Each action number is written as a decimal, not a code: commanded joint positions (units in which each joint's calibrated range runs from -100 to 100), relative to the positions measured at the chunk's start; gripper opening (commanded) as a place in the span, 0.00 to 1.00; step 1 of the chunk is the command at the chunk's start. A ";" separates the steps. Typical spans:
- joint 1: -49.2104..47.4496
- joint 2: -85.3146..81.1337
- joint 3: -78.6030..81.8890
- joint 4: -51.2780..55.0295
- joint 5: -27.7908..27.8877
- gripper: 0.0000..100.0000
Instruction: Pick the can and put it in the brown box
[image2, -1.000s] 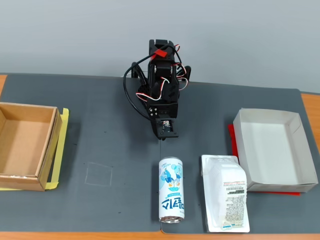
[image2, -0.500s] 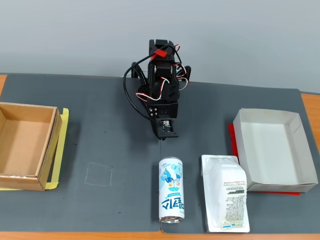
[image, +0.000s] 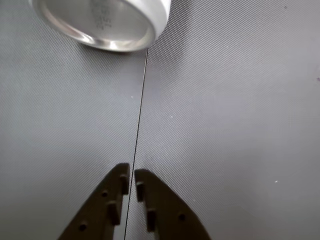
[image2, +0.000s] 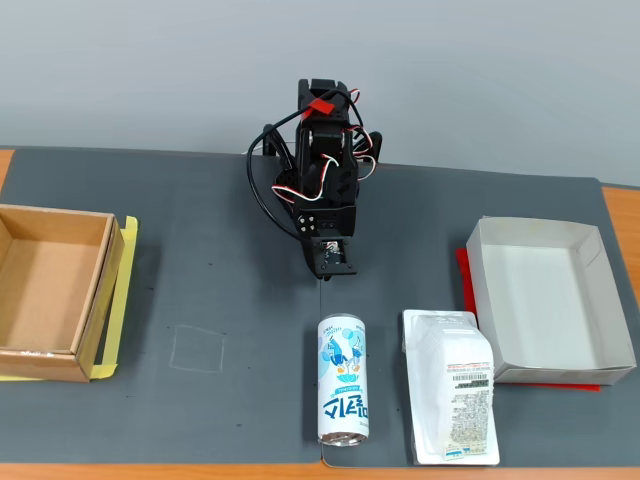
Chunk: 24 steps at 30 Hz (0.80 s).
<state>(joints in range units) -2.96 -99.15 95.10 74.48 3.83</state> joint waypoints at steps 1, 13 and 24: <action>0.28 0.17 -3.52 -0.24 0.23 0.02; 0.19 17.37 -18.36 -10.39 0.23 0.02; -0.29 49.56 -43.52 -21.84 -0.19 0.02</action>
<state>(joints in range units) -3.03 -57.06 59.75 55.02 3.83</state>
